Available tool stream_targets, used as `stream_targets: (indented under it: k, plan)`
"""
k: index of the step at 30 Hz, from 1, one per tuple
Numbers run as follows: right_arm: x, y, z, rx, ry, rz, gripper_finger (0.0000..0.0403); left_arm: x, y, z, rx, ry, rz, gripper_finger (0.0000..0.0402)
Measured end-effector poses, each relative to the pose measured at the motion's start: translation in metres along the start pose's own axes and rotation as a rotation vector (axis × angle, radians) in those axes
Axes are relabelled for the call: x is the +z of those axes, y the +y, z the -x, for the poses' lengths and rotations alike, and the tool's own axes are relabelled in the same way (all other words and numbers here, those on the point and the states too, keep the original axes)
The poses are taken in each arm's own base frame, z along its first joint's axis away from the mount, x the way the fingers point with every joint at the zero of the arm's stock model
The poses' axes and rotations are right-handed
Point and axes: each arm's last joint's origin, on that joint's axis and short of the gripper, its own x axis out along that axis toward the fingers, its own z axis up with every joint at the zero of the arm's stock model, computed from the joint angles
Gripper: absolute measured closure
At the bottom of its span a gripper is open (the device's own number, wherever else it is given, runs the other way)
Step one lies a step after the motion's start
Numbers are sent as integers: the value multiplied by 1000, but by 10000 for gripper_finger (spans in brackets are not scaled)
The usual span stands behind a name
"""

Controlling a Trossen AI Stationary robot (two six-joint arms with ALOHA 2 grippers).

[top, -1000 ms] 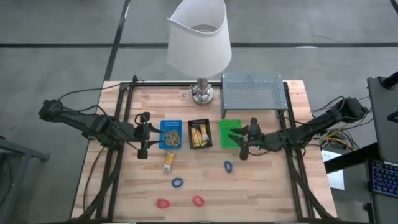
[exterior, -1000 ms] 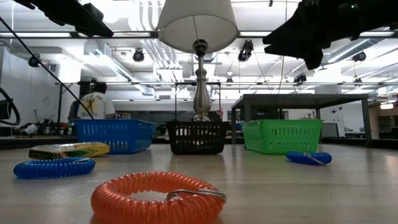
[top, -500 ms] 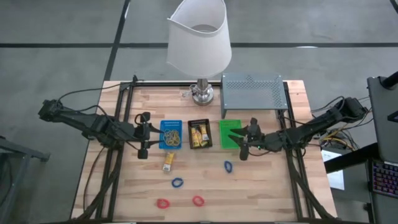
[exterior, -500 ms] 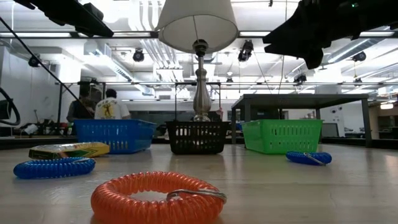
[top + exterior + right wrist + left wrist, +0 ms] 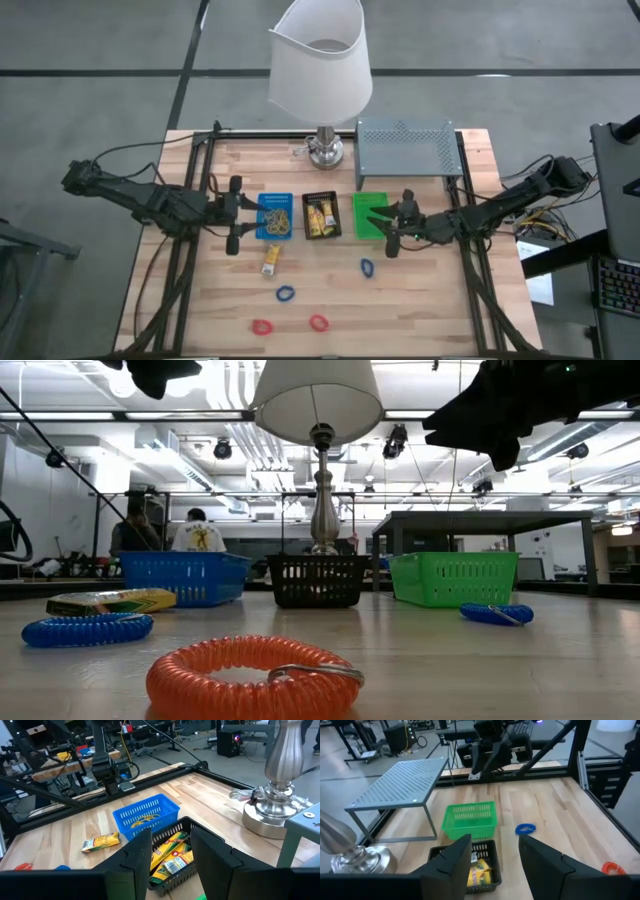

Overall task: Pick & Place Office Desk Supplies
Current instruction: Put the yellow crayon box into the black bin

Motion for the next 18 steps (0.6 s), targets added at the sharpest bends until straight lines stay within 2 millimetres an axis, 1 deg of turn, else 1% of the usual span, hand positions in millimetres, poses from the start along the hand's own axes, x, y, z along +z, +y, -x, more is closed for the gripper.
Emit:
stream_targets:
  k: [7,9,12,14,18]
  plan:
    - [0,0,0,0,0,0,268,1,0,0,0,-7,8,233]
    - [0,0,0,0,0,0,268,1,0,0,2,-7,88,233]
    - [0,0,0,0,0,0,268,-1,1,-3,57,7,297,233]
    - [0,0,0,0,1,0,268,-6,0,-6,95,46,343,233]
    - [0,0,0,0,1,1,268,-11,-2,-14,113,90,441,233]
